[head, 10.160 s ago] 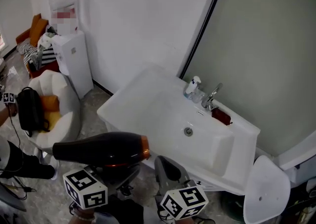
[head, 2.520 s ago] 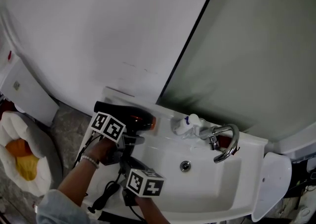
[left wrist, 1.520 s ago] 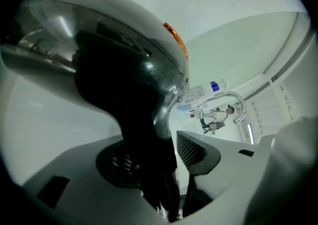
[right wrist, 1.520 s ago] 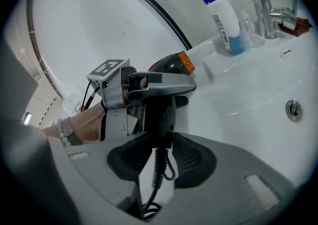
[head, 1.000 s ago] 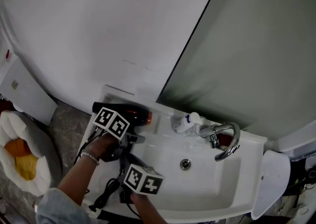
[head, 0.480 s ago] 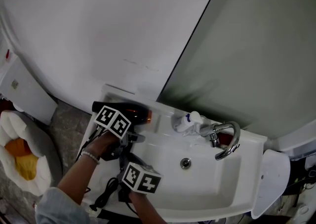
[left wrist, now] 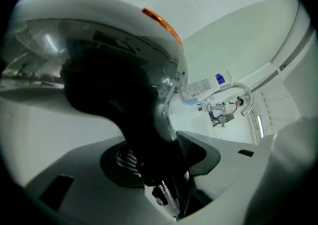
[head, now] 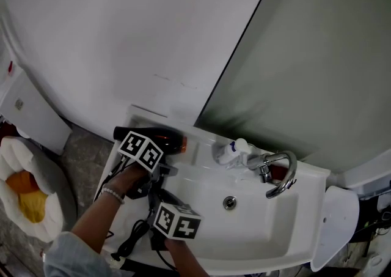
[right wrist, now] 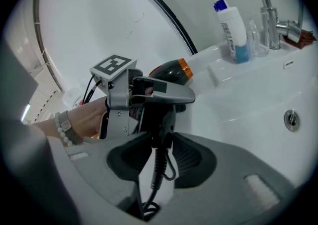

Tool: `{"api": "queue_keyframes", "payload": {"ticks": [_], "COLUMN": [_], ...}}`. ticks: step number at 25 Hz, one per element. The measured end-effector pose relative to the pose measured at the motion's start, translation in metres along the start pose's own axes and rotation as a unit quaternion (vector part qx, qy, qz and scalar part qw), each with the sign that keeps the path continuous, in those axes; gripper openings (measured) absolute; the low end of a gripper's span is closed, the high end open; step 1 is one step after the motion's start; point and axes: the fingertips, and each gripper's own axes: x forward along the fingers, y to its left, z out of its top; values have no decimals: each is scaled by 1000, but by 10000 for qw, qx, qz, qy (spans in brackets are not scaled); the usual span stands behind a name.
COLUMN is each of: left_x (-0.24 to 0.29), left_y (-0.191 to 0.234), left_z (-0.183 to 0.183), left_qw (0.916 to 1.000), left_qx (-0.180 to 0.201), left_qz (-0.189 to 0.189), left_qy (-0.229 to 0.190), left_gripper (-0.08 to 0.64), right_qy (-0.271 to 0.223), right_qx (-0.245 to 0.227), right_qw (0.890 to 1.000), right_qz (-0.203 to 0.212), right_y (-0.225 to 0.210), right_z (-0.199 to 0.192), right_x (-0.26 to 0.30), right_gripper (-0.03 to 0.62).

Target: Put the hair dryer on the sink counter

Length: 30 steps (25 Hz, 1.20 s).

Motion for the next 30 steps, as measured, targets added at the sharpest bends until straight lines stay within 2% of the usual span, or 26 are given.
{"api": "queue_keyframes", "payload": {"ticks": [3, 5, 15, 17, 20, 26, 30], "left_x": [0, 0, 0, 1, 1, 3, -4], "left_y": [1, 1, -2, -3, -5, -9, -8], "left_z": [0, 0, -1, -1, 0, -1, 4], "left_qw": [10000, 10000, 9999, 9999, 9999, 9994, 9989], "left_qx": [-1, 12, 135, 130, 129, 321, 403], "left_qz": [-42, -57, -72, -91, -73, 72, 186], "left_qy": [13, 30, 61, 49, 8, 39, -121], "left_gripper": [204, 204, 204, 204, 204, 228, 265], "right_qy": [-190, -246, 178, 221, -15, -464, -592], "right_qx": [-160, -153, 12, 185, 583, 1123, 1448], "right_qw": [9997, 9995, 9983, 9977, 9970, 9919, 9871], "right_qz": [90, 135, 552, 607, 513, 359, 328], "right_y": [0, -3, -5, -5, -7, -9, -15], "right_z": [12, 19, 15, 15, 16, 19, 19], "right_x": [-5, -4, 20, 22, 19, 11, 7], "right_gripper": [167, 167, 189, 165, 141, 138, 137]}}
